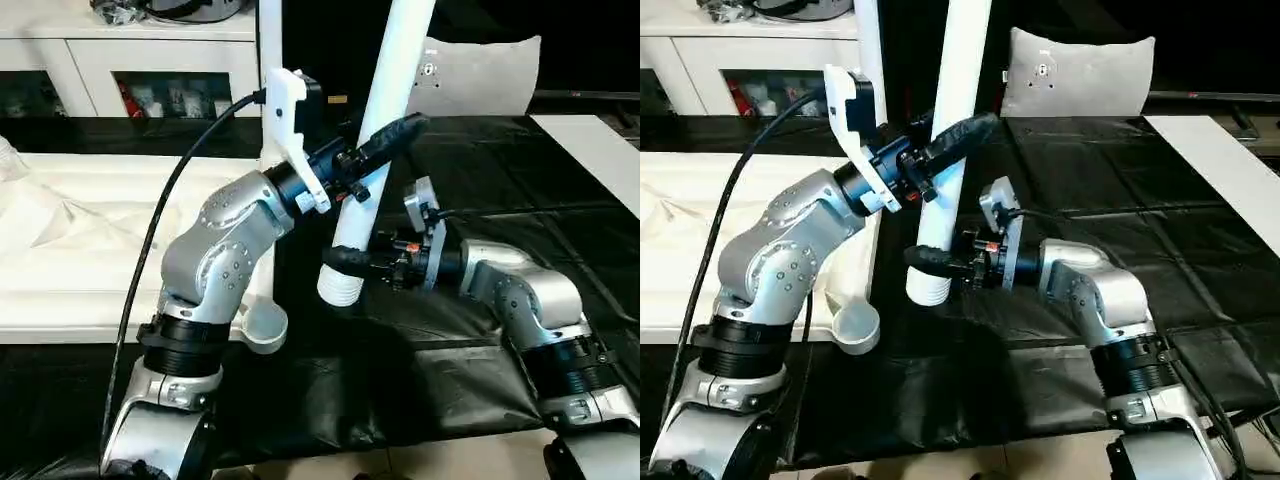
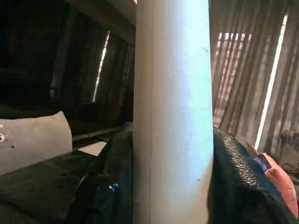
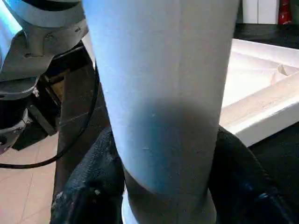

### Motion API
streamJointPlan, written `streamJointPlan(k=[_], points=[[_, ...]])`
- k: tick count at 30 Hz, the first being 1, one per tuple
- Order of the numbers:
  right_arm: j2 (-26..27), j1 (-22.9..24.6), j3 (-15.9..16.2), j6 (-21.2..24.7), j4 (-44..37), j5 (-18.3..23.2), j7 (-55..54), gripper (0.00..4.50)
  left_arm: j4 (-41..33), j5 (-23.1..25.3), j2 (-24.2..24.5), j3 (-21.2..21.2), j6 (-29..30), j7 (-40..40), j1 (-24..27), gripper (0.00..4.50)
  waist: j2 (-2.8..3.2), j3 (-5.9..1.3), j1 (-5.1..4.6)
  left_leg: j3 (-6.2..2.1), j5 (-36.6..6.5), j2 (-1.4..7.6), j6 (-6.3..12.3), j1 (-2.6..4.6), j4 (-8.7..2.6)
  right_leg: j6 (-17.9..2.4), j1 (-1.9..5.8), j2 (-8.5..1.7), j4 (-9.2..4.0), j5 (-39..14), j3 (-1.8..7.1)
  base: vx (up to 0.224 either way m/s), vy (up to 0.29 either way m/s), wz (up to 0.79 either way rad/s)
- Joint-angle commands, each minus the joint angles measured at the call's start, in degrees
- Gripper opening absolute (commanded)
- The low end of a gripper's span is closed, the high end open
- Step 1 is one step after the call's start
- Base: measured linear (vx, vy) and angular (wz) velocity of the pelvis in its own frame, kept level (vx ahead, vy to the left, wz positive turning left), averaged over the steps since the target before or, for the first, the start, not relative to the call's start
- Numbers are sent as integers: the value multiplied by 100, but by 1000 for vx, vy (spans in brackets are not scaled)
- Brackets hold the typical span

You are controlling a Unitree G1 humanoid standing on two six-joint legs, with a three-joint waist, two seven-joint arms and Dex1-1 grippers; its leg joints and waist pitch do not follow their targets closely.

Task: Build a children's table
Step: Pick table leg

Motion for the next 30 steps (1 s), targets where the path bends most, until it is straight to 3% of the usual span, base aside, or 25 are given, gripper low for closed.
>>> streamJointPlan(k=[1,8,15,22,30], points=[[-9,-155,10,-124,97,-84,-44,236,-192,-45,-67,-78,-3,-37,-19,174,-39,-419,-2,57,-269,129,267,-9,-356,-1105,423,-356,-358,-871,218,0,0,0],[4,-175,-12,-68,142,-111,-106,290,-168,-28,-67,-86,-6,-55,-10,174,-33,-423,-2,59,-280,128,261,-1,-351,-1128,423,-355,-358,-847,218,0,0,0],[4,-156,-14,-60,119,-78,-14,295,-169,-26,-64,-100,0,-69,-8,174,-35,-423,-5,59,-272,127,270,-5,-352,-1135,426,-353,-353,-808,218,0,0,0],[20,-152,4,-30,118,-41,87,227,-197,-64,-75,-114,27,-98,11,174,-46,-420,-4,61,-285,130,288,-5,-351,-1135,424,-357,-356,-854,218,0,0,0],[36,-136,24,-61,134,-91,96,196,-256,-157,-103,-103,94,-104,41,174,-45,-422,-2,62,-274,128,285,-3,-347,-1129,422,-356,-352,-872,219,0,0,0]])
